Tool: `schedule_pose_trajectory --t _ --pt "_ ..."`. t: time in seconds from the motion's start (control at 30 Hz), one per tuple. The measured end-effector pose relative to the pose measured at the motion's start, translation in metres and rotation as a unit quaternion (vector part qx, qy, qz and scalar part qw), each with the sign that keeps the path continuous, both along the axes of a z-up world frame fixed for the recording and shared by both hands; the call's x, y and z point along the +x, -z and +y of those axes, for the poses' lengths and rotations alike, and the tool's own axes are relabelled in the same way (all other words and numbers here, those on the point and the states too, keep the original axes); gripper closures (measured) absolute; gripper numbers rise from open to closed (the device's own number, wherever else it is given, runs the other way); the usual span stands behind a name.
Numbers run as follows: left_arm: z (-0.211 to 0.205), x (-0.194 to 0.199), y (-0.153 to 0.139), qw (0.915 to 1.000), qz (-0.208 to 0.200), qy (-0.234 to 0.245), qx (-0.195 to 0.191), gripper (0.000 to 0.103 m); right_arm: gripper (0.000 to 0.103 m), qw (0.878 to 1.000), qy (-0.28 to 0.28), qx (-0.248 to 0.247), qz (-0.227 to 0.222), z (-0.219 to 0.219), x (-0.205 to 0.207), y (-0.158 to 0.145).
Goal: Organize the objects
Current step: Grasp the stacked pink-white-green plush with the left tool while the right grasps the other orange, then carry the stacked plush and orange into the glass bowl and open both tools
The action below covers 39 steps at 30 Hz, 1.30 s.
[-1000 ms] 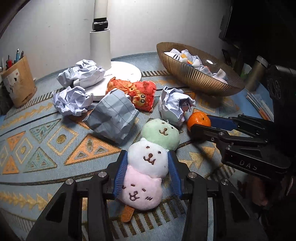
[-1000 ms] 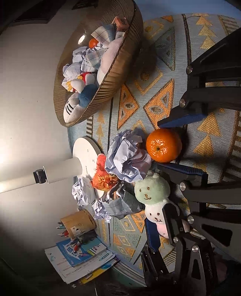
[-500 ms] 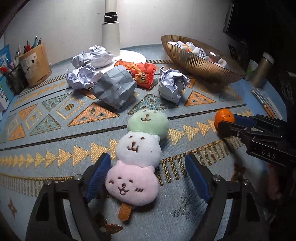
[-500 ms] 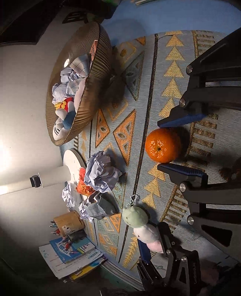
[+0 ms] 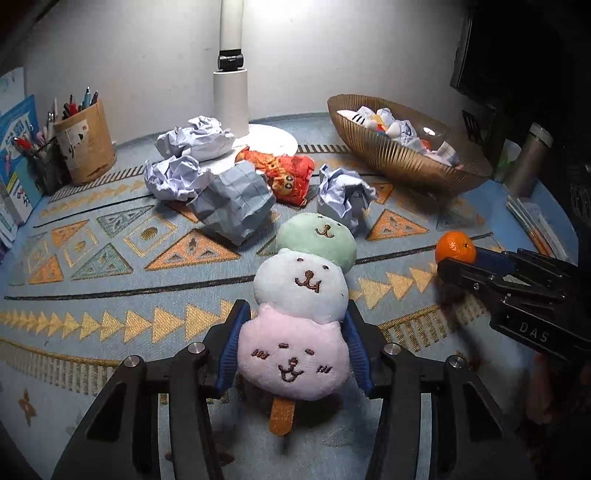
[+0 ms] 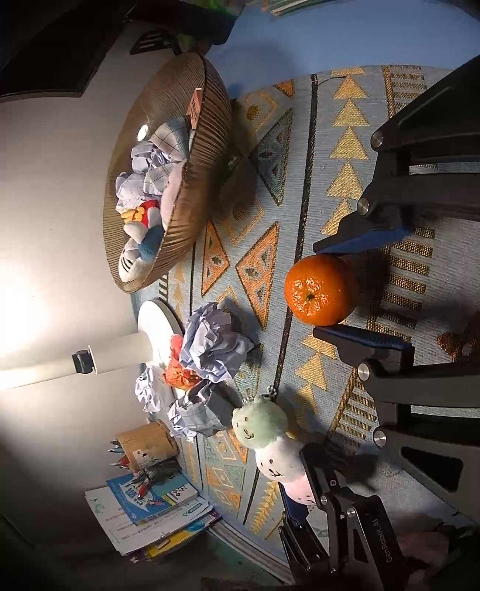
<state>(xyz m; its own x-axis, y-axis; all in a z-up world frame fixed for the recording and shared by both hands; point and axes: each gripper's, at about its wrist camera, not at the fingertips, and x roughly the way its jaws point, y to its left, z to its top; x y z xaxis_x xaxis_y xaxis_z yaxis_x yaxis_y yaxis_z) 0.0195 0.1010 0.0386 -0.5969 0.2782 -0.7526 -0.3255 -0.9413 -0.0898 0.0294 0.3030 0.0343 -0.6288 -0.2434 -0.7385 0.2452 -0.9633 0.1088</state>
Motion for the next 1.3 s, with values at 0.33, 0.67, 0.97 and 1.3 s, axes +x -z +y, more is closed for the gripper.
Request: schedule_pose_trajectory --t 0.33,0.67,0.97,1.3 --pt "0.074 -0.051 -0.082 0.9935 0.082 0.052 0.058 0.056 0.066 0.988 0.088 -0.039 0.119 0.071 -0.018 -0.108" --pt "0.124 -0.101 -0.099 0.9906 0.088 0.052 0.091 0.056 0.066 0.974 0.168 -0.072 0.136 0.111 -0.066 -0.135" --pt "0.143 -0.122 -0.076 0.9924 0.072 0.050 0.086 0.056 0.066 0.972 0.190 -0.088 0.105 0.126 -0.090 -0.111" --pt "0.162 -0.140 -0.062 0.9941 0.064 0.050 0.071 0.053 0.066 0.976 0.189 -0.065 0.086 0.118 -0.117 -0.086"
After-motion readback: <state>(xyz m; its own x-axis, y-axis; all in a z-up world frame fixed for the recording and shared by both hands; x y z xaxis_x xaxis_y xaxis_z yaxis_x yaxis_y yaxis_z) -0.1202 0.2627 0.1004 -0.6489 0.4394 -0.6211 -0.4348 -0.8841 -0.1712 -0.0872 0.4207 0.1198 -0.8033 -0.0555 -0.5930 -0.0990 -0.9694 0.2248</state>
